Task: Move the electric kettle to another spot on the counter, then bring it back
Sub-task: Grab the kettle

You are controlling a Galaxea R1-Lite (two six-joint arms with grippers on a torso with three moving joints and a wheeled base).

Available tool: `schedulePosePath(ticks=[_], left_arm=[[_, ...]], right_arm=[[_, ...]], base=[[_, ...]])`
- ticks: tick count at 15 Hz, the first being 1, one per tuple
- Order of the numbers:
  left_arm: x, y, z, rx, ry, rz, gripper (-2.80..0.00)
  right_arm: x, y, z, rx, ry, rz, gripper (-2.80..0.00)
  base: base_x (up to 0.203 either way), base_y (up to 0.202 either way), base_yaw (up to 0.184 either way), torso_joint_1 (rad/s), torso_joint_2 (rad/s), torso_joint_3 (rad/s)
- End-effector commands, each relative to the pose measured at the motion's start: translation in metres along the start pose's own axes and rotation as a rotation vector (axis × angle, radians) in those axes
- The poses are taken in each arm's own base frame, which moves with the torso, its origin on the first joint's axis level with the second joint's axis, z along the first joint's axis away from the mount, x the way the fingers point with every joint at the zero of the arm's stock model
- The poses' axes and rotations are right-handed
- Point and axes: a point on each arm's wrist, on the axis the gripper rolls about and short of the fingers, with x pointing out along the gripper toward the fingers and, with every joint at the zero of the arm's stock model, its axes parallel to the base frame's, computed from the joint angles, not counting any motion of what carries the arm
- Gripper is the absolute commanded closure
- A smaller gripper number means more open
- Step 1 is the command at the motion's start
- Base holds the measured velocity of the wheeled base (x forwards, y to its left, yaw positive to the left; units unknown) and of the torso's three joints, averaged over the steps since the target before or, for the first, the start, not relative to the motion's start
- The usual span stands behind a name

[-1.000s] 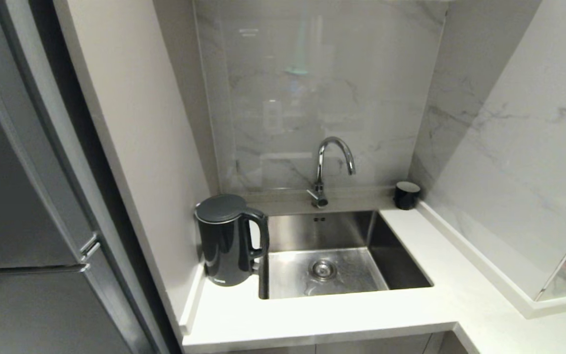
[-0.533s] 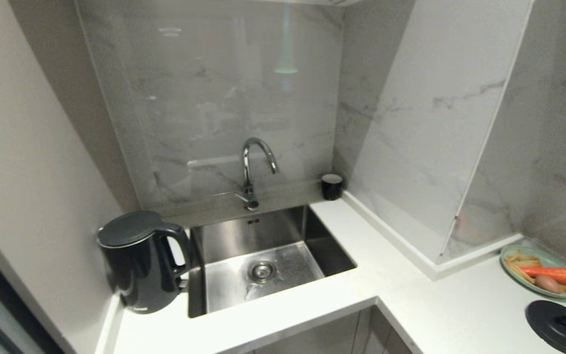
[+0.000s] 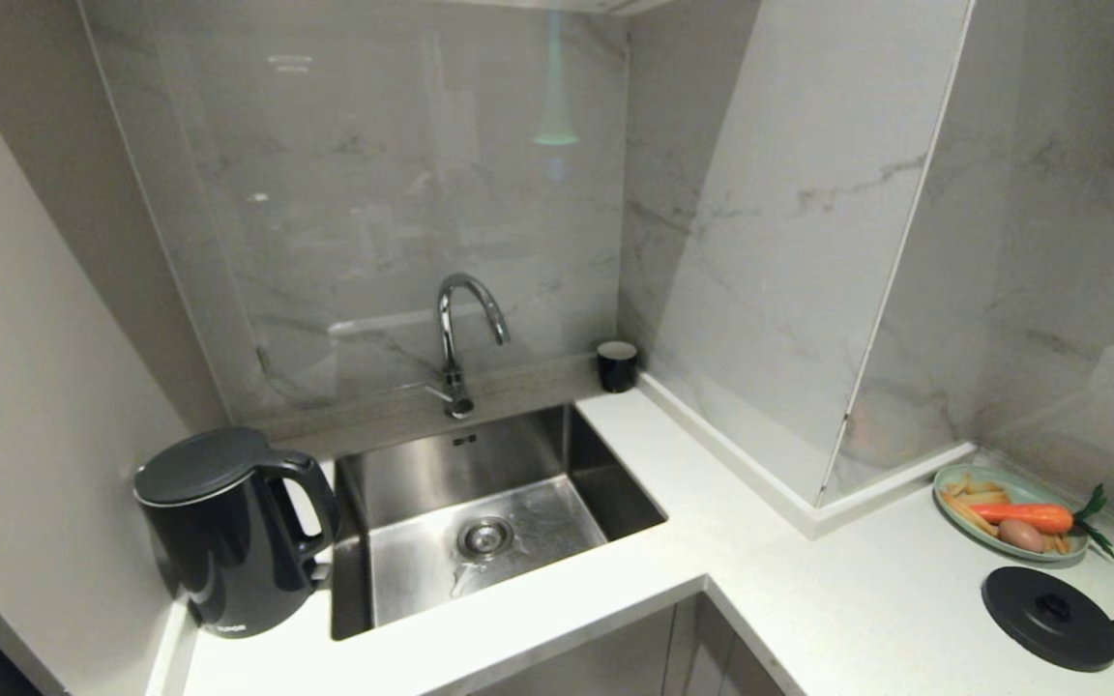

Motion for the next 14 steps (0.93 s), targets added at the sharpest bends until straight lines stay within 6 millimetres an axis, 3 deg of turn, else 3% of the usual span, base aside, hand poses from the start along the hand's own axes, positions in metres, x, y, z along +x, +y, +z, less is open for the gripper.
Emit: schedulePosePath(ticks=[1,3,5,7,10,14], left_arm=[[0.0,0.0,-0.001,0.0,0.005,0.003,0.0],[0.0,0.0,0.002,0.018,-0.006,0.007,0.0],[-0.003,-0.001,0.028,0.004,-0.039,-0.014,0.0],[0.011,-0.001,0.056,-0.027,0.046,-0.042,0.0],[0.061,-0.002,0.083,-0.056,0.297,-0.063,0.0],[0.143,-0.006,0.071,-0.083,0.686,-0.093,0.0]], right_arm=[[0.0,0.0,0.0,0.0,0.0,0.0,0.0],[0.0,0.0,0.0,0.0,0.0,0.0,0.0],[0.0,0.0,0.0,0.0,0.0,0.0,0.0],[0.0,0.0,0.0,0.0,0.0,0.0,0.0],[0.0,0.0,0.0,0.0,0.0,0.0,0.0],[0.0,0.0,0.0,0.002,-0.001,-0.001,0.0]], base=[[0.0,0.0,0.0,0.0,0.0,0.0],[0.0,0.0,0.0,0.0,0.0,0.0],[0.0,0.0,0.0,0.0,0.0,0.0],[0.0,0.0,0.0,0.0,0.0,0.0],[0.0,0.0,0.0,0.0,0.0,0.0],[0.0,0.0,0.0,0.0,0.0,0.0]])
